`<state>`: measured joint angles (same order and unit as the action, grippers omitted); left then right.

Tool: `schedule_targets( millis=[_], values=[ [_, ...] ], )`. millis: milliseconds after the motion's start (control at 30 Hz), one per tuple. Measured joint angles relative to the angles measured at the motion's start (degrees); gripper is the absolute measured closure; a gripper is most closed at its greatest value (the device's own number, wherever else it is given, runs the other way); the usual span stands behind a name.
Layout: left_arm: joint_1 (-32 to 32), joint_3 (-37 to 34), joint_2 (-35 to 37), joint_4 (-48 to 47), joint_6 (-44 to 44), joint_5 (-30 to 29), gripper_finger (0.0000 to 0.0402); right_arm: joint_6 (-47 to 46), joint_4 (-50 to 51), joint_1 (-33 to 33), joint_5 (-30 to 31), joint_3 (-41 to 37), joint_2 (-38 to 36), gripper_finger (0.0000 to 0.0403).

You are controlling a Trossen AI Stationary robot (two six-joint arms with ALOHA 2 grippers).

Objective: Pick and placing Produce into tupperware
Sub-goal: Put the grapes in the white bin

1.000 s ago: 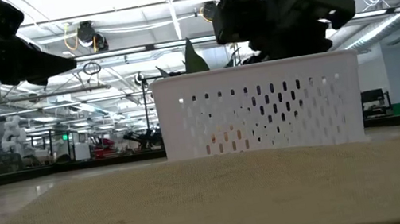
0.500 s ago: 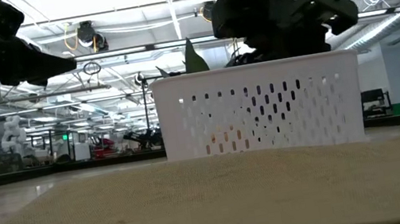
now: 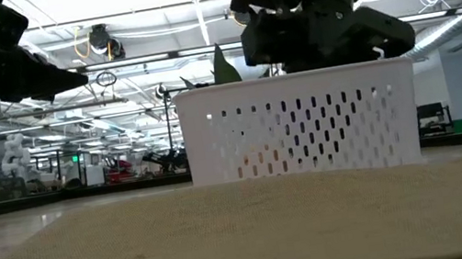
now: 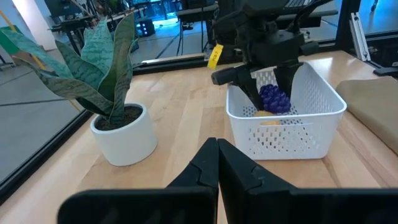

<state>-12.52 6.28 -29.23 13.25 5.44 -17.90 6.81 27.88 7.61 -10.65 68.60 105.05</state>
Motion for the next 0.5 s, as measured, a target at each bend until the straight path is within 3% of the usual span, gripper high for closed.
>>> schedule_targets(
  millis=[500],
  values=[
    [-0.01, 0.00, 0.00, -0.26, 0.02, 0.00, 0.0401, 4.58, -1.24, 0.46, 0.04, 0.00, -0.03, 0.0186]
  ],
)
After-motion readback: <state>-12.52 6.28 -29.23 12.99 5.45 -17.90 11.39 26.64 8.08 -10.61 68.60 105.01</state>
